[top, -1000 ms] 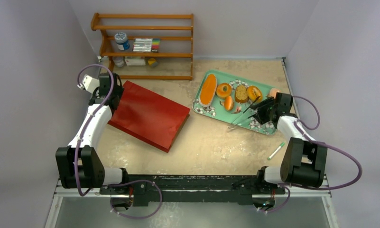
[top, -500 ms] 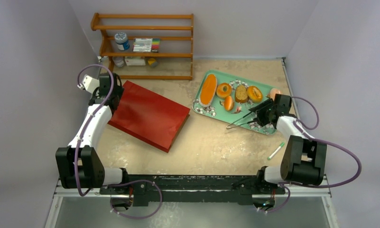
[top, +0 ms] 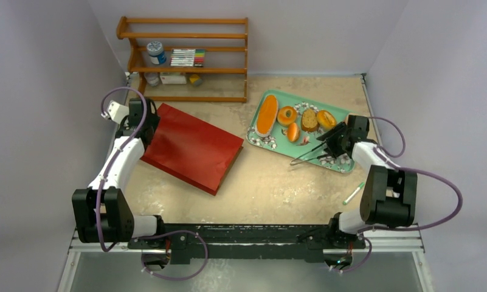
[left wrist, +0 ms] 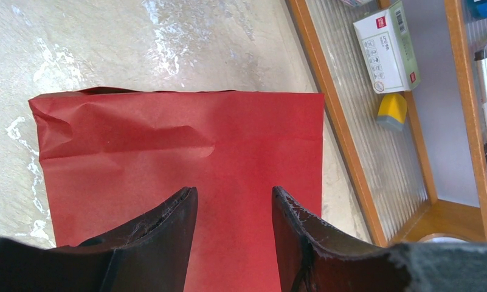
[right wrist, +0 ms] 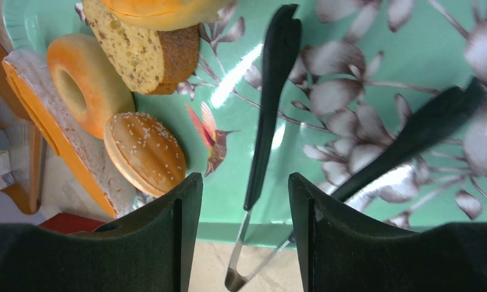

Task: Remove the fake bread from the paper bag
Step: Place the fake bread in the container.

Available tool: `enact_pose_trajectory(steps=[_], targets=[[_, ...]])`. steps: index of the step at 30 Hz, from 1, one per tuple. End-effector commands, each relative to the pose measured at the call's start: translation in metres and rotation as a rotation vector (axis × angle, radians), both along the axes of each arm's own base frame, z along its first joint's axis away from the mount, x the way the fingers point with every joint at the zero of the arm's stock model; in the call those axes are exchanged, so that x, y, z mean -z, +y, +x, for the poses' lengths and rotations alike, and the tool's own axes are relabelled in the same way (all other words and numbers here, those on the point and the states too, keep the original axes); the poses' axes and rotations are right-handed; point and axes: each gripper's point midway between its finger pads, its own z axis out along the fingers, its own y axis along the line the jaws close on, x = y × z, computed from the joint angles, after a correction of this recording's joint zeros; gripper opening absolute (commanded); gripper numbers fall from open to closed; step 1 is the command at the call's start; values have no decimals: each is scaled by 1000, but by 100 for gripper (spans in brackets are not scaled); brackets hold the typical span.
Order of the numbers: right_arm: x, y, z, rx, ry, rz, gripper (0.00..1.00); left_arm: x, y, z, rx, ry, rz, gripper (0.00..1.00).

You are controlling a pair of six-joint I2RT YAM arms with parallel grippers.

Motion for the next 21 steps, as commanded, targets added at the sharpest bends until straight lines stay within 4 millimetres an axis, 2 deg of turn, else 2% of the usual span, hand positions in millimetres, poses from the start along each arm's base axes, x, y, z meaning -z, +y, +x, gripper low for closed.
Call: enact_pose_trajectory(steps=[1, 6, 9, 13, 15, 18, 21], targets=[[-4, 8, 21, -47, -2, -46, 56, -23, 3, 8, -18, -95, -9, 47], [14, 24, 27, -80, 60, -59, 56, -26, 9, 8, -37, -109, -14, 47], [27, 27, 20, -84, 104, -52, 55, -27, 13, 7, -47, -117, -15, 47], [35, 26, 13, -85, 116, -65, 51, -24, 16, 4, -54, -108, -16, 47], [40, 26, 11, -94, 128, -69, 43, -25, 17, 3, -61, -107, -16, 47], [47, 26, 7, -109, 141, -72, 22, -29, 19, 2, -72, -121, -16, 47], [41, 25, 5, -111, 125, -88, 11, -32, 23, 0, -81, -125, -15, 47]])
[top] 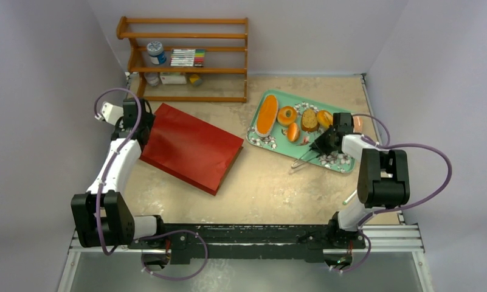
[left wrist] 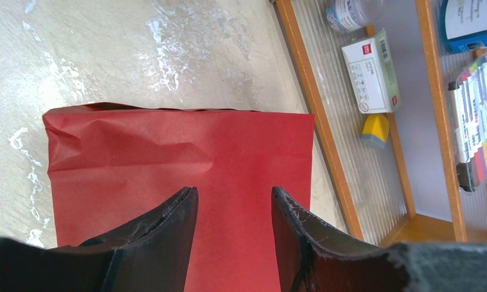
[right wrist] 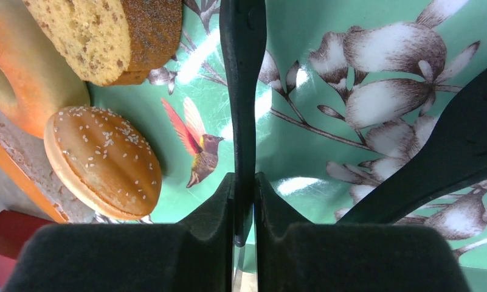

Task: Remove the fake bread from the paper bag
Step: Place the fake bread in the container, then place the clamp at the center of the board.

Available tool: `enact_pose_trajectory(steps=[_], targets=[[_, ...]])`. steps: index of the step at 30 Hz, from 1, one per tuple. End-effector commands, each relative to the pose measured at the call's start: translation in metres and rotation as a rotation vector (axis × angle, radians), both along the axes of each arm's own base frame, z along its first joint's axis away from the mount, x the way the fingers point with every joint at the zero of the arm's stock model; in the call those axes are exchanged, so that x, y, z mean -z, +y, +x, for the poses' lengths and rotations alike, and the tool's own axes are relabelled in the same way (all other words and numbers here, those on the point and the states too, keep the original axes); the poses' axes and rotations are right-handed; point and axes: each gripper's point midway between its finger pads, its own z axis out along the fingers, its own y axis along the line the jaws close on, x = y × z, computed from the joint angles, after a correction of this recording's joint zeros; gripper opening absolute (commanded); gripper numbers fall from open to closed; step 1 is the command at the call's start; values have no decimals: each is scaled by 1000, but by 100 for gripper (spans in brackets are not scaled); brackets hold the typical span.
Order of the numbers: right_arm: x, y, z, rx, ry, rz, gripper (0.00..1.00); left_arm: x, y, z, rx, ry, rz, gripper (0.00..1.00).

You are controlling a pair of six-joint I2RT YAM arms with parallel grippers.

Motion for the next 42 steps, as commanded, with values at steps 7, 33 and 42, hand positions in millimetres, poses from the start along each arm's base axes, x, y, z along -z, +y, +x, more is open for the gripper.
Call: enact_pose_trajectory(steps=[7, 33, 42], targets=[[-35, -15, -8, -32, -85, -126, 0, -22, 14, 2, -54, -89, -5, 47], [-34, 240, -94, -984, -116, -349, 0, -62, -25, 26, 201, -73, 13, 46], [-9, 286, -150, -1215, -56, -312, 0, -58, 0, 8, 99, 67, 97, 46]])
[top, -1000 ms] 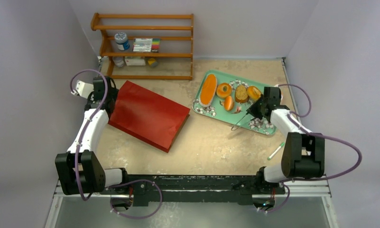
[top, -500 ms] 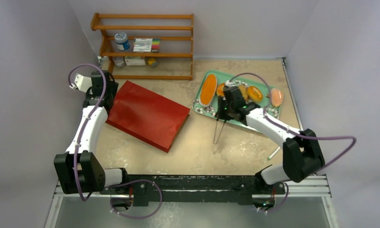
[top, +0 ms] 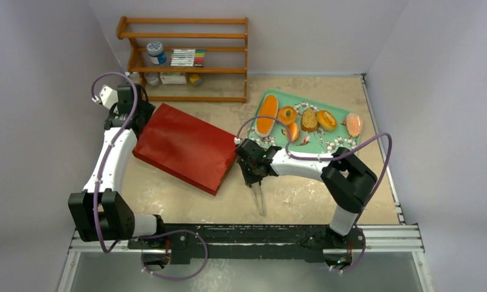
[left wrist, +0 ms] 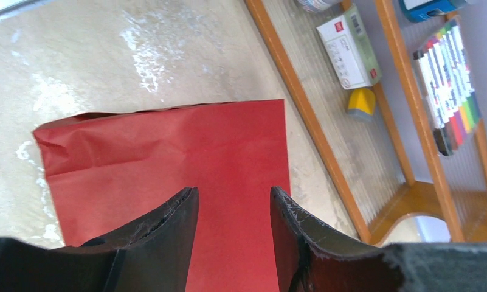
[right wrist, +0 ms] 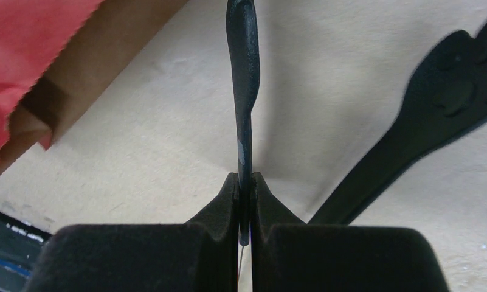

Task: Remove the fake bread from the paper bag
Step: Place the clamp at the center of the board.

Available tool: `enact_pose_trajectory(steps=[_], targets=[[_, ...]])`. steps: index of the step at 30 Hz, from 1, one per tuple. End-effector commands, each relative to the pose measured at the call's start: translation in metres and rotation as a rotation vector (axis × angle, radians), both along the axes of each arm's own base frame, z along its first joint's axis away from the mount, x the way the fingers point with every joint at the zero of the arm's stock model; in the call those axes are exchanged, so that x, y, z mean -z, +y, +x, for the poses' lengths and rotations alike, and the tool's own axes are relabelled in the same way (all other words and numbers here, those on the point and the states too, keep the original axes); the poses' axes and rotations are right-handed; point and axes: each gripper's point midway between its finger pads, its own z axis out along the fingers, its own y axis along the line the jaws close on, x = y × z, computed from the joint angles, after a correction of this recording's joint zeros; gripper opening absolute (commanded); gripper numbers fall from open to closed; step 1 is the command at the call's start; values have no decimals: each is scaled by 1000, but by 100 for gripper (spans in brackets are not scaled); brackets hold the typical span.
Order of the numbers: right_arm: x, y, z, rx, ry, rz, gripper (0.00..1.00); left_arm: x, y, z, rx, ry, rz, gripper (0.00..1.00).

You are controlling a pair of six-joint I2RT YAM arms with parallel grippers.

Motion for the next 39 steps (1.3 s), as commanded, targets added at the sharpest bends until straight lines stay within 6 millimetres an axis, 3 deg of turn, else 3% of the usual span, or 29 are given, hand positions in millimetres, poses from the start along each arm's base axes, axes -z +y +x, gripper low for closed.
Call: enact_pose_trajectory(steps=[1, 4, 9, 19, 30, 35, 39], targets=[[-10, 27, -15, -101, 14, 39, 0, -18, 14, -3, -42, 39, 73, 46], [-7, 36, -30, -155, 34, 40, 0, -23, 18, -4, -58, 40, 88, 46], [-18, 51, -27, -211, 0, 27, 0, -9, 26, -9, -74, 110, 128, 46], [-82, 81, 2, -261, -142, 69, 0, 52, 62, -19, -108, 342, 221, 46], [-133, 124, 19, -339, -245, 201, 0, 86, 102, -39, -213, 501, 281, 46], [-144, 148, 10, -424, -276, 227, 0, 101, 104, -30, -210, 525, 282, 46], [-143, 171, -17, -515, -279, 239, 0, 121, 102, -19, -173, 550, 268, 46]])
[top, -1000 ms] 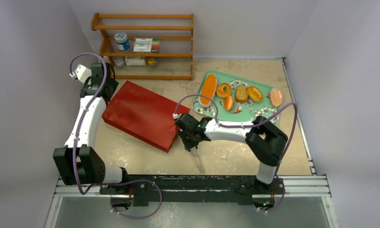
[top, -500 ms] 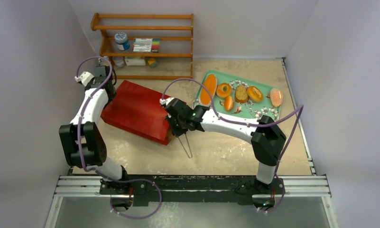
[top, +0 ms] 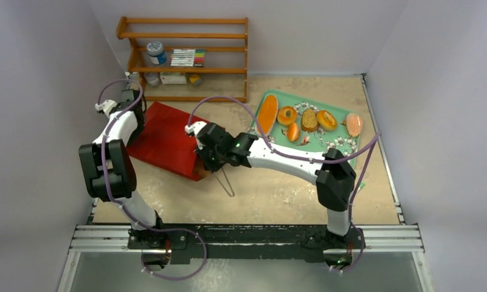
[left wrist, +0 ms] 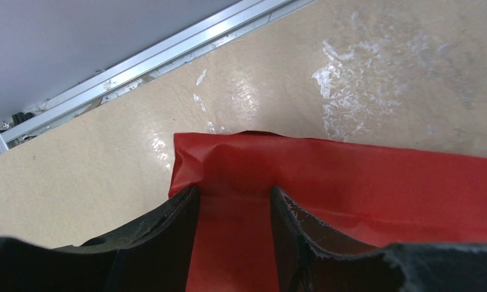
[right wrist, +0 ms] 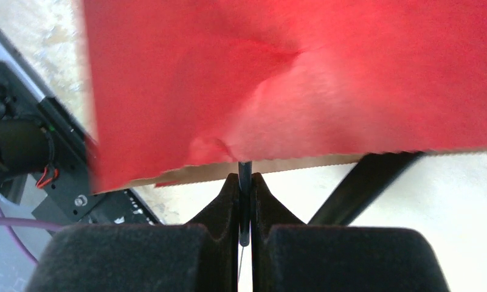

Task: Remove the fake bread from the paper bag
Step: Place the clamp at the center of the board.

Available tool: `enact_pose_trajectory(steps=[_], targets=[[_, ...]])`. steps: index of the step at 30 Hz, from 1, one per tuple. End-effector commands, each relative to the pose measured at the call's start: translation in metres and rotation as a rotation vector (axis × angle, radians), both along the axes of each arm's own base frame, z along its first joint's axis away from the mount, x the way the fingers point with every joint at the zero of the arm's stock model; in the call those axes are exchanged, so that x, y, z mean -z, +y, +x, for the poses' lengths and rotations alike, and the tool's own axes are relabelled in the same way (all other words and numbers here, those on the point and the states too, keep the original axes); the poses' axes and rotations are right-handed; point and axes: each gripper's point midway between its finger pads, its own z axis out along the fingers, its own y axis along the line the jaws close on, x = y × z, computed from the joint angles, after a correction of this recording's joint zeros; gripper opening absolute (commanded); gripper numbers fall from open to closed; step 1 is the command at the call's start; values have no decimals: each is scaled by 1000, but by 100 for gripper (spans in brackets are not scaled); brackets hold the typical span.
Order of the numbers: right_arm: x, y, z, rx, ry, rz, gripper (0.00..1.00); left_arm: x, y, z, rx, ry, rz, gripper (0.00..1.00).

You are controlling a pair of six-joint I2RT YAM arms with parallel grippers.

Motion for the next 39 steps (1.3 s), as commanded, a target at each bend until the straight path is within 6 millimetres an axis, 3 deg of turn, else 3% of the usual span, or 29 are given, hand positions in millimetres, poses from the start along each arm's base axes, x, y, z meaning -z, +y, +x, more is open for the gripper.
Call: enact_pose_trajectory(steps=[1, 5, 9, 14, 27, 31, 39], targets=[[-21, 39, -35, -159, -49, 55, 0, 12, 2, 17, 34, 10, 5, 46], [-28, 59, -58, -224, -79, 59, 0, 29, -2, 26, 72, 40, -31, 46], [-49, 71, -62, -252, -115, 94, 0, 32, -5, 32, 89, 41, -51, 46], [-76, 79, -59, -267, -154, 139, 0, 15, 2, 30, 99, 57, -13, 46], [-105, 93, -88, -334, -196, 205, 0, -20, 16, 13, 57, 15, 51, 45], [-105, 94, -93, -341, -203, 201, 0, -28, 16, 9, 54, -1, 61, 45], [-82, 82, -88, -310, -200, 130, 0, -39, 12, 4, 47, -54, 51, 45]])
